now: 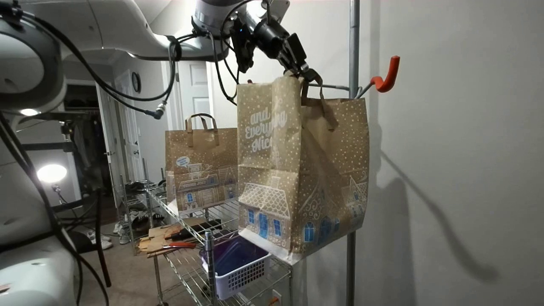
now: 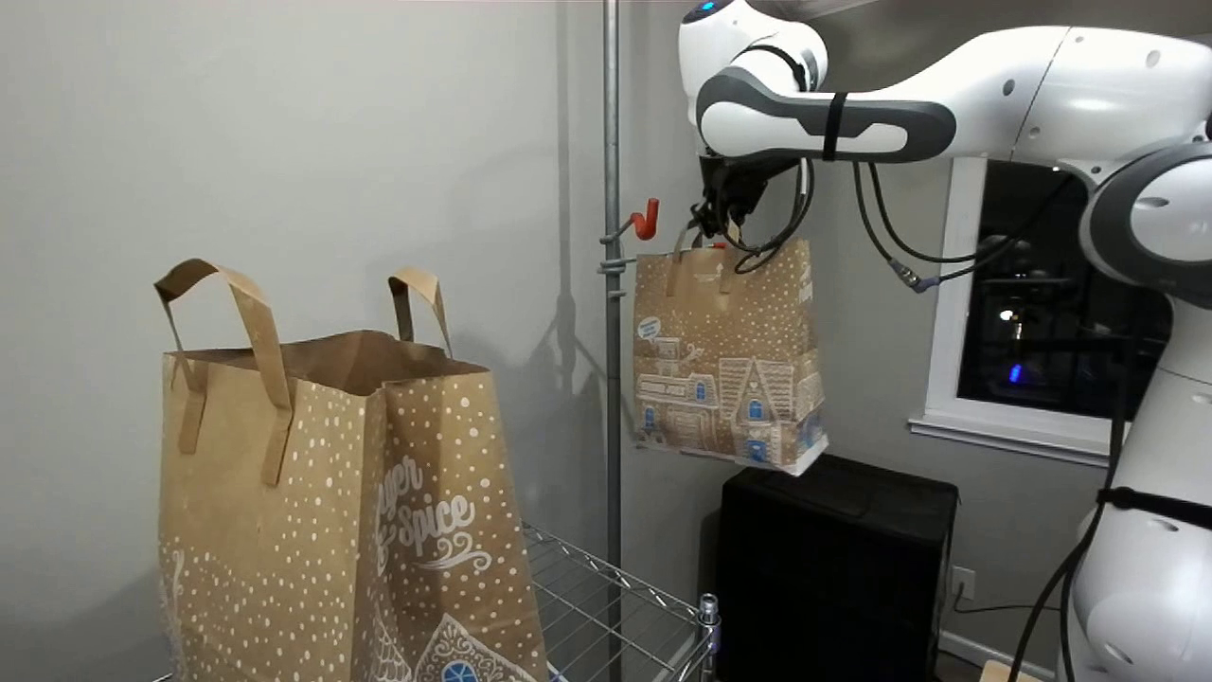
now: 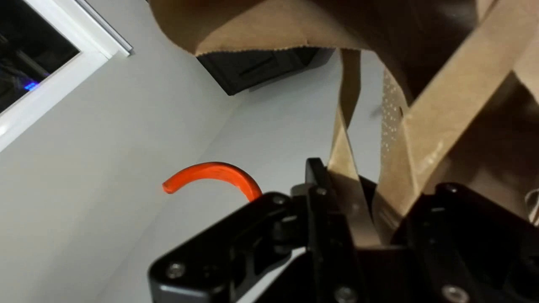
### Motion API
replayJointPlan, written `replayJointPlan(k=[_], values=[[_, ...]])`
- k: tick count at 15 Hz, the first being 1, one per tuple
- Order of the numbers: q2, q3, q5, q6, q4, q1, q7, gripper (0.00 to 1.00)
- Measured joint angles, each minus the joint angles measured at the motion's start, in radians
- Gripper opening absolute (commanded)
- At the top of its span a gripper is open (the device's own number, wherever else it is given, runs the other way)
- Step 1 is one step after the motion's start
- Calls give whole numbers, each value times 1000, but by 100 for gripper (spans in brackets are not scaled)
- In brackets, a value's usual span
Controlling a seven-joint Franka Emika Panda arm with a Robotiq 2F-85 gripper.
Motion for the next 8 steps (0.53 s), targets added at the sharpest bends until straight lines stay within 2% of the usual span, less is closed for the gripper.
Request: replayJointPlan(k=[4,8], values=[[-29,-4,20,28,-36,-6,71,6],[-79,-17,93,42,-38,-7,74,7]])
